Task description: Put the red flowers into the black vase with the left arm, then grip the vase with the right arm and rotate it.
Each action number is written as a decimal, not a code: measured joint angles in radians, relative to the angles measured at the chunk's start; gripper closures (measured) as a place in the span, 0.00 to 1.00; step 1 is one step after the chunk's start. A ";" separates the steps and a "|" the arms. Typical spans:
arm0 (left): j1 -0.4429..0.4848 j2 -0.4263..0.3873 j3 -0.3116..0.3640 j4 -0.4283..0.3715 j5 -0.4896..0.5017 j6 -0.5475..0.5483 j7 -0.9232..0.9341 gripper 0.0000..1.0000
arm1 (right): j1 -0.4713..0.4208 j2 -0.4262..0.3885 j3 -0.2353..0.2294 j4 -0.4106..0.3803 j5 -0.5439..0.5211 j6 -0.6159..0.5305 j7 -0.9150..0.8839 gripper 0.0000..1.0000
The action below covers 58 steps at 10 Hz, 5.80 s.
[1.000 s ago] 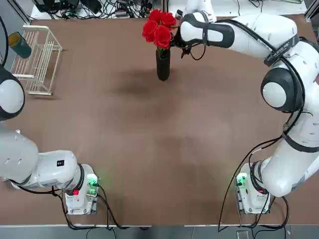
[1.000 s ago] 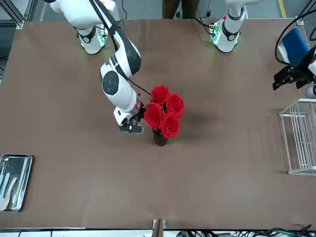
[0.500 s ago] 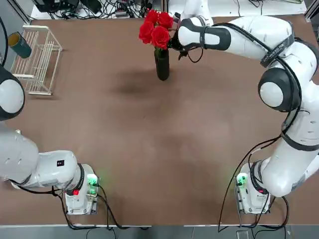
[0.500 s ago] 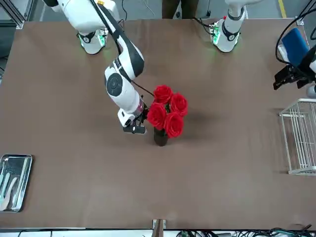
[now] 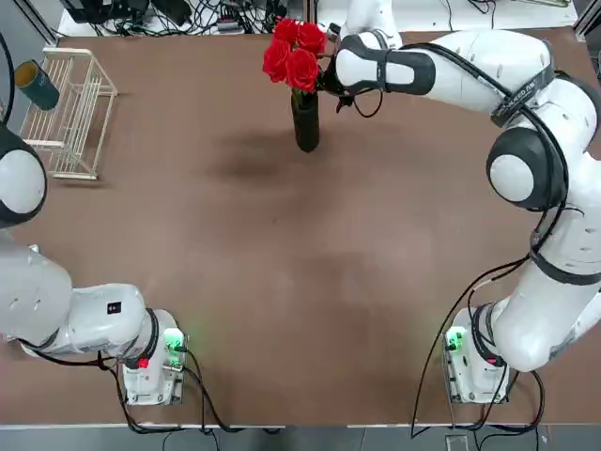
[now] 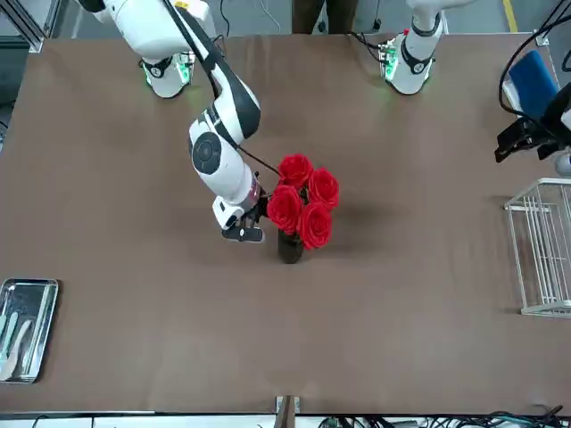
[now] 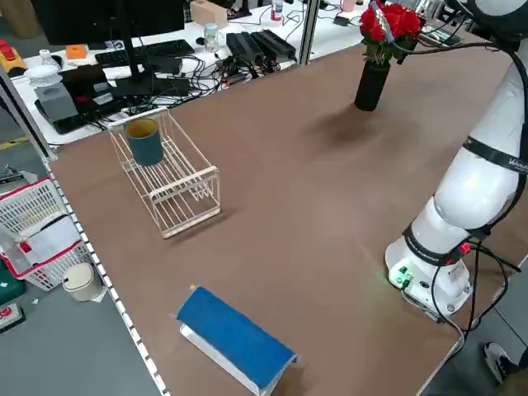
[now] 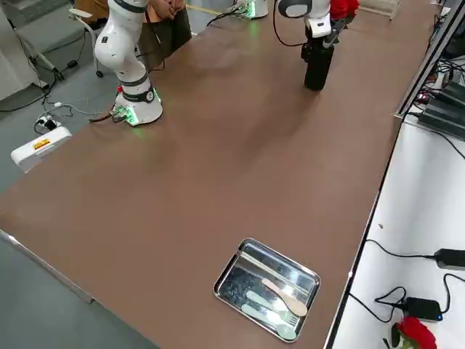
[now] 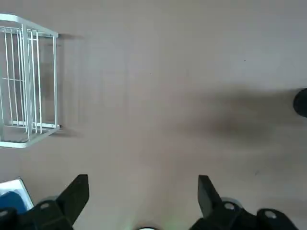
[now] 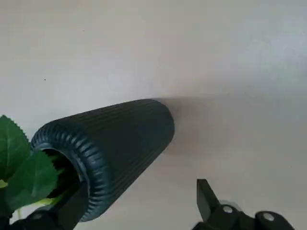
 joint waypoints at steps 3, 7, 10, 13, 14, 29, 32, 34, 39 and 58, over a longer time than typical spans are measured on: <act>-0.001 0.000 -0.004 0.003 0.000 0.000 0.000 0.00 | -0.007 0.000 0.000 0.002 0.000 0.000 0.000 0.00; -0.001 0.000 -0.004 0.004 0.000 0.000 0.000 0.00 | -0.007 0.000 0.002 0.005 0.000 0.000 -0.001 0.00; -0.001 0.000 -0.004 0.004 0.000 0.000 0.000 0.00 | -0.026 0.000 0.024 0.007 0.000 0.004 -0.001 0.00; -0.001 0.000 -0.005 0.004 0.000 0.000 0.000 0.00 | -0.048 0.001 0.052 0.008 0.000 0.023 0.000 0.00; -0.001 0.000 -0.005 0.004 0.000 0.000 0.000 0.00 | -0.047 0.002 0.058 0.008 0.000 0.036 0.000 0.00; 0.000 0.000 -0.002 0.004 -0.001 0.066 0.005 0.00 | -0.042 0.041 0.068 0.012 0.000 0.074 -0.001 0.58; 0.000 0.000 -0.002 0.004 -0.001 0.076 0.005 0.00 | -0.040 0.041 0.068 0.016 -0.003 0.068 -0.004 0.65; 0.000 0.000 -0.002 0.004 -0.001 0.078 0.005 0.00 | -0.040 0.041 0.068 0.030 -0.019 0.034 -0.005 0.64; 0.000 0.000 -0.003 0.004 -0.001 0.078 0.005 0.00 | -0.043 0.040 0.067 0.076 -0.123 -0.054 -0.010 0.64; -0.002 0.000 -0.007 0.004 -0.001 0.080 0.005 0.00 | -0.044 -0.023 0.133 0.089 -0.624 -0.291 -0.481 0.79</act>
